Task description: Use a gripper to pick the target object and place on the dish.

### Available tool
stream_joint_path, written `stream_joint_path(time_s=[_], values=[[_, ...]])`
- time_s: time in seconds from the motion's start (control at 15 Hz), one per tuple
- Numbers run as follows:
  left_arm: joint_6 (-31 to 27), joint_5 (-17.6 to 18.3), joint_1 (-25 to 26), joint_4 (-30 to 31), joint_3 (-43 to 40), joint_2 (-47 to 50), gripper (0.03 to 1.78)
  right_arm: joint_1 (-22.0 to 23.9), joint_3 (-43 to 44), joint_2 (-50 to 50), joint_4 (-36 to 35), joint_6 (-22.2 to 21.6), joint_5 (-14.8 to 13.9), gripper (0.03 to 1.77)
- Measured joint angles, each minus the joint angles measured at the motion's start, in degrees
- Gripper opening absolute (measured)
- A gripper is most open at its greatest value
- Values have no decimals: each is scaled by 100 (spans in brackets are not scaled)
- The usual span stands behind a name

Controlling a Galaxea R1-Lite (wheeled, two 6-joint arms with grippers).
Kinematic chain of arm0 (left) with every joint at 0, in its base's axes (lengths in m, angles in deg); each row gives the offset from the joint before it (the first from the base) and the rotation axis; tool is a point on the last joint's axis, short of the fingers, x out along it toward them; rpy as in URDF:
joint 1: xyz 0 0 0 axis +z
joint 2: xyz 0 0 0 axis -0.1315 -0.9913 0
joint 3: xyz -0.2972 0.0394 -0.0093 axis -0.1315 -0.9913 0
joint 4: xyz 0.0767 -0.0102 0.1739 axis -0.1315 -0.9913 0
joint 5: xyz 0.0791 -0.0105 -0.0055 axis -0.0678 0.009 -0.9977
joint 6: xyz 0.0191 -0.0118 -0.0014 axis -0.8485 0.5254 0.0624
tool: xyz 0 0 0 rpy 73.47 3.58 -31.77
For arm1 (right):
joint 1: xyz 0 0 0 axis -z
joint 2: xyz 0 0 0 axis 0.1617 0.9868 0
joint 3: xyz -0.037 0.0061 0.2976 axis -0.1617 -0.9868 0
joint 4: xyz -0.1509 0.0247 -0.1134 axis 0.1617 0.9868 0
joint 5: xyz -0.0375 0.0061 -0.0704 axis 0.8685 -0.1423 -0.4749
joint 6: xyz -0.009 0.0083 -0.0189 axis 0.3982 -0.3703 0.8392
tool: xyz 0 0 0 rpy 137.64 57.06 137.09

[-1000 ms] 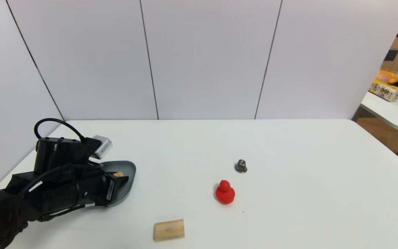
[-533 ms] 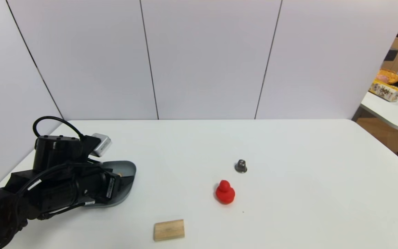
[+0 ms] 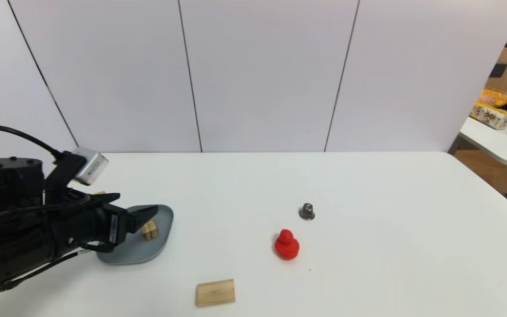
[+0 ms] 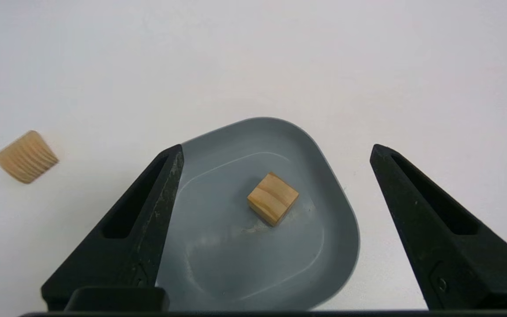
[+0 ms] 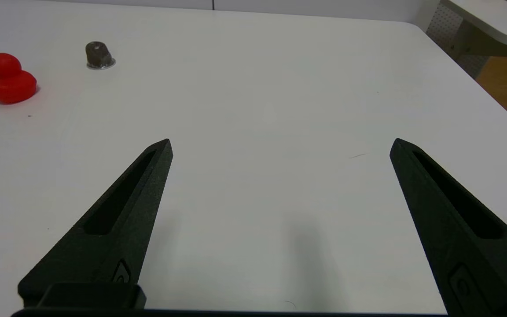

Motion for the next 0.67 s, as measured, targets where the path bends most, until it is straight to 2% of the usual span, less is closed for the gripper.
stream_joint_path(time_s=[0.27, 0.67], values=[[-16, -57, 1, -173, -193, 1340, 161, 0, 0, 0, 0, 0, 0, 171], [-137, -32, 87, -363, -952, 3551, 166, 0, 0, 0, 0, 0, 2, 171]])
